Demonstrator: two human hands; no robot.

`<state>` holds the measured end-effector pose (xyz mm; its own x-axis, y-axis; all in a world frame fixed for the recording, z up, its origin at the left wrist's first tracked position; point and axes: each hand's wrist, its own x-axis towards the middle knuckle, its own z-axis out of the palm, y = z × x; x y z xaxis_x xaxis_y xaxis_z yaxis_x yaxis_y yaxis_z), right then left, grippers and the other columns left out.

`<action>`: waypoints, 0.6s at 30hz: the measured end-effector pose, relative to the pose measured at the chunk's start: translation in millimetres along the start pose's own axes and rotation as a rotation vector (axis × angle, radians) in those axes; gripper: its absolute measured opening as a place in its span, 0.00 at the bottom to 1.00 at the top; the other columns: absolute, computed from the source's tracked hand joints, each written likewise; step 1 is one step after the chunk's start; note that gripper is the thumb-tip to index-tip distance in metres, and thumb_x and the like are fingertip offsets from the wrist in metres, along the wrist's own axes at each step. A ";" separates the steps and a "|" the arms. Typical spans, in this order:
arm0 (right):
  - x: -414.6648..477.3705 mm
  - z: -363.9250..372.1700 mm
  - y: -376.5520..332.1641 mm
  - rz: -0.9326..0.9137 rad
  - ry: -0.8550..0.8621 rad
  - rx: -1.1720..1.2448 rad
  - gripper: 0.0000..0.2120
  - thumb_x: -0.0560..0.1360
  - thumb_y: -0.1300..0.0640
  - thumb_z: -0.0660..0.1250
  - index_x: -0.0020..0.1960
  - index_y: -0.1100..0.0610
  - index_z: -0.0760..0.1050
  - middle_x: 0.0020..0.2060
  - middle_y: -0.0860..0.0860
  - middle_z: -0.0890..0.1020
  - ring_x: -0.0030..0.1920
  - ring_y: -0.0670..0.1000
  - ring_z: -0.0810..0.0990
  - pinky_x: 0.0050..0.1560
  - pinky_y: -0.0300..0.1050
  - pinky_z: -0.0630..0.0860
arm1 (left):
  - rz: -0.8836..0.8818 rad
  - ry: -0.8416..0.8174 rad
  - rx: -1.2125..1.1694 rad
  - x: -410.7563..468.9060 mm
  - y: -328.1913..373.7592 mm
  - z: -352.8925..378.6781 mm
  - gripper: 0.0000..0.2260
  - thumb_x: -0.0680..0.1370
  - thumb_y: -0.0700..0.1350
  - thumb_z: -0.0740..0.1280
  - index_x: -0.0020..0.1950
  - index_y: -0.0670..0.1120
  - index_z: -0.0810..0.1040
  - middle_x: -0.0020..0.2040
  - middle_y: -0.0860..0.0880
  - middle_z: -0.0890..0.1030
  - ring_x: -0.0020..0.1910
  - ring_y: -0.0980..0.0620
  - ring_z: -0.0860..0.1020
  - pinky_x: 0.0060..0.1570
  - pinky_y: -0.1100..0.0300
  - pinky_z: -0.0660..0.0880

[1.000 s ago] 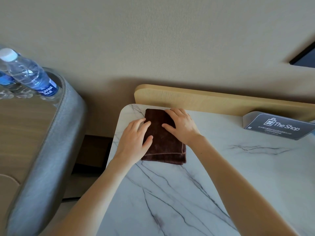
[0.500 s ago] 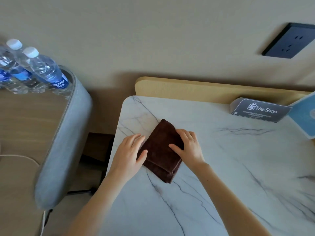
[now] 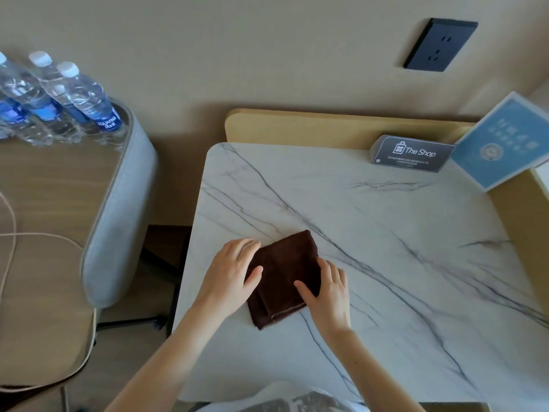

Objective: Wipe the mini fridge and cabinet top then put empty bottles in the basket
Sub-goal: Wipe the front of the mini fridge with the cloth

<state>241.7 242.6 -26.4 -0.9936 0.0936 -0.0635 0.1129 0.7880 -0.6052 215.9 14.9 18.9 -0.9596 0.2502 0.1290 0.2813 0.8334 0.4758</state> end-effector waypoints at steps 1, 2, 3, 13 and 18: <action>-8.9 0.3 0.3 0.019 0.012 0.006 0.32 0.74 0.45 0.73 0.72 0.57 0.69 0.62 0.50 0.76 0.61 0.50 0.68 0.63 0.44 0.70 | 0.006 0.002 0.001 -3.8 2.8 0.2 0.19 0.77 0.44 0.71 0.67 0.40 0.77 0.64 0.44 0.78 0.63 0.43 0.77 0.61 0.50 0.76; -15.2 0.3 0.1 0.036 0.017 0.002 0.31 0.74 0.45 0.74 0.71 0.57 0.70 0.62 0.51 0.76 0.61 0.51 0.69 0.63 0.45 0.70 | 0.013 0.006 0.002 -7.3 5.3 0.3 0.19 0.76 0.43 0.71 0.67 0.40 0.77 0.63 0.43 0.79 0.62 0.43 0.77 0.61 0.51 0.76; -18.3 -0.3 -1.4 0.053 0.016 -0.009 0.31 0.73 0.45 0.74 0.71 0.57 0.70 0.62 0.51 0.76 0.60 0.52 0.70 0.63 0.46 0.70 | 0.020 0.009 0.003 -10.3 7.5 0.1 0.19 0.76 0.43 0.71 0.66 0.40 0.77 0.63 0.43 0.79 0.62 0.43 0.77 0.61 0.51 0.76; 12.8 -22.9 -11.6 0.164 -0.221 0.197 0.30 0.69 0.54 0.75 0.64 0.49 0.62 0.51 0.53 0.77 0.47 0.51 0.76 0.41 0.40 0.72 | 0.027 0.015 0.040 -22.5 22.8 -8.2 0.18 0.77 0.44 0.70 0.66 0.41 0.78 0.64 0.45 0.78 0.63 0.45 0.76 0.62 0.52 0.75; 27.0 -34.0 0.0 0.018 -0.378 0.319 0.38 0.67 0.57 0.76 0.68 0.35 0.63 0.42 0.43 0.81 0.39 0.43 0.80 0.36 0.35 0.77 | -0.003 0.034 0.095 -24.0 30.9 -11.9 0.18 0.77 0.45 0.70 0.66 0.42 0.78 0.65 0.46 0.77 0.64 0.46 0.75 0.62 0.53 0.75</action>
<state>215.2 265.8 -1.2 -0.9311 -0.1685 -0.3236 0.1807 0.5575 -0.8103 247.5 28.8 40.8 -0.9598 0.2320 0.1583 0.2767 0.8773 0.3921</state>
